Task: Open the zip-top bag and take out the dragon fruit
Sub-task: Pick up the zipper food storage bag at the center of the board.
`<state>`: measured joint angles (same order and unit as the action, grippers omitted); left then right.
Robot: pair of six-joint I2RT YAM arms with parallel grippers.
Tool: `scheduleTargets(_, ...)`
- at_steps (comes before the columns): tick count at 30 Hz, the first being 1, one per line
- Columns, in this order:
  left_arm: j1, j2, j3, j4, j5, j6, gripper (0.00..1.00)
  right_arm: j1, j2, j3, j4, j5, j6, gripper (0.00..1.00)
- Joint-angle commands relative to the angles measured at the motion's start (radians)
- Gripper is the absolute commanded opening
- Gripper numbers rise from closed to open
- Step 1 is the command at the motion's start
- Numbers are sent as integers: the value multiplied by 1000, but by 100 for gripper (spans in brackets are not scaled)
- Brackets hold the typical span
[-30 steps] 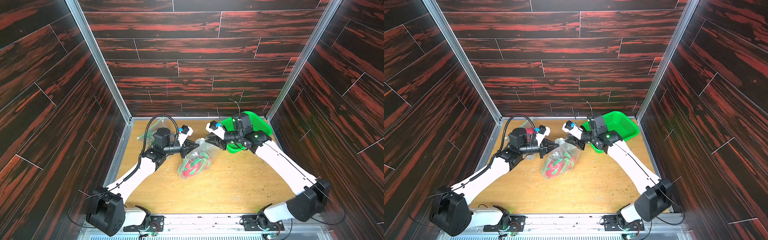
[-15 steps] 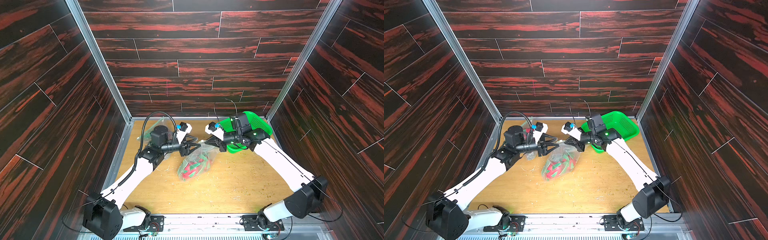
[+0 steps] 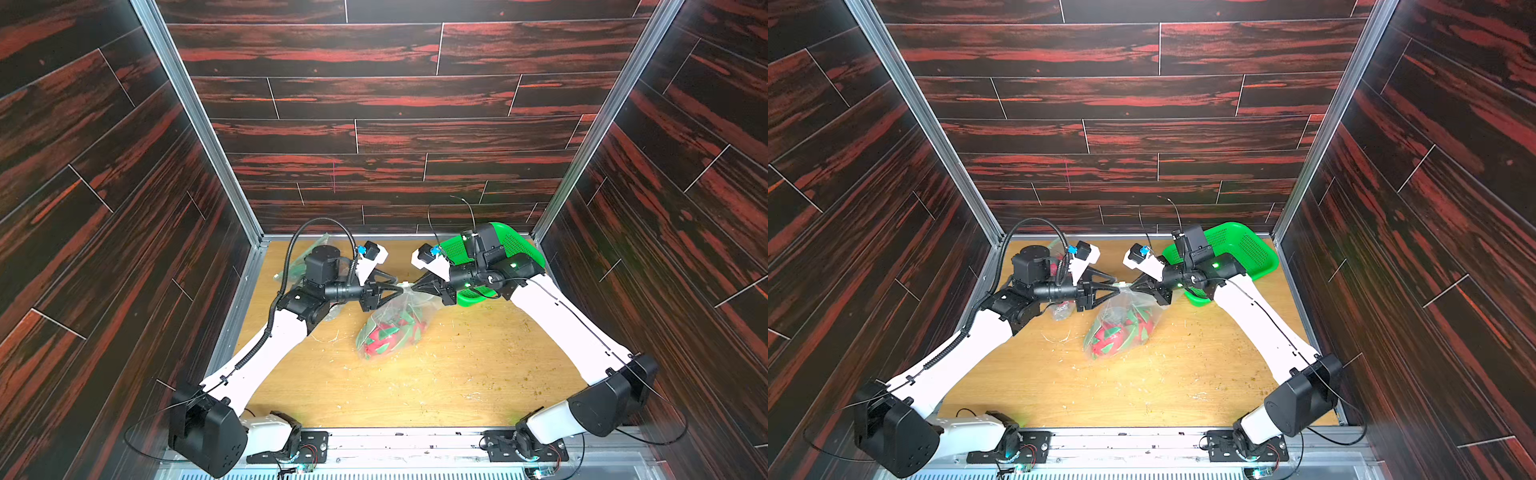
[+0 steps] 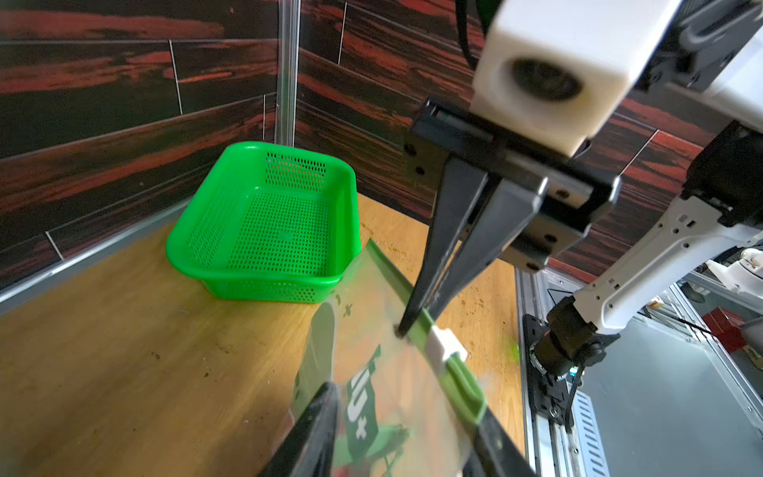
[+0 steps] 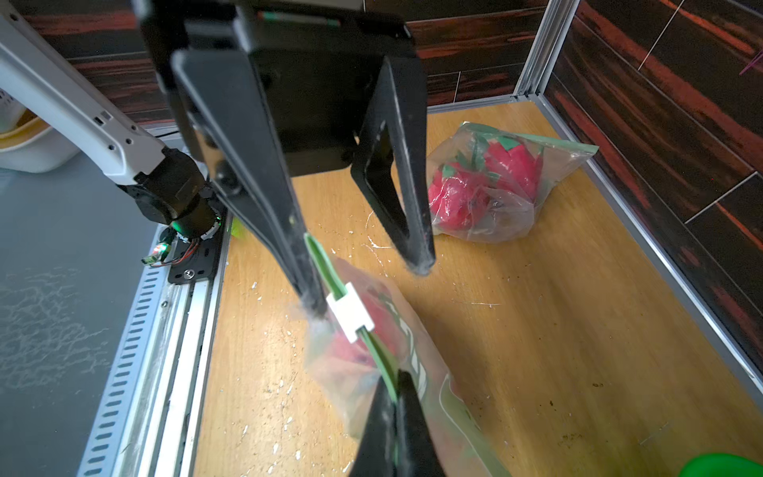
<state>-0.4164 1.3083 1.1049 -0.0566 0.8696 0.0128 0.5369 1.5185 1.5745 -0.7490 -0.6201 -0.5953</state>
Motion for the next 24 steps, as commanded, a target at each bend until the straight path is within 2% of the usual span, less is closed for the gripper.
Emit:
scheduleTargets(1, -3, -6, -21, -32, -4, 51, 48, -3, -17, 64, 32, -48, 23, 0)
scheduleTargets(6, -2, 6, -5, -30, 1, 64, 45, -3, -14, 67, 30, -69, 39, 0)
scheduleTargets(13, -3, 8, -26, 41, 51, 23, 34, -3, -11, 73, 13, -86, 37, 0)
scheduleTargets(14, -2, 7, -29, 44, 51, 22, 28, -2, -8, 79, 6, -92, 34, 0)
scheduleTargets(16, -2, 6, -26, 42, 54, 22, 15, -2, 1, 95, -14, -99, 32, 6)
scheduleTargets(18, -3, 3, -21, 35, 55, 22, 6, -2, 7, 108, -18, -105, 32, 14)
scheduleTargets(24, -4, 2, -6, 40, 70, 7, 2, 7, 8, 132, 16, -157, 37, 31)
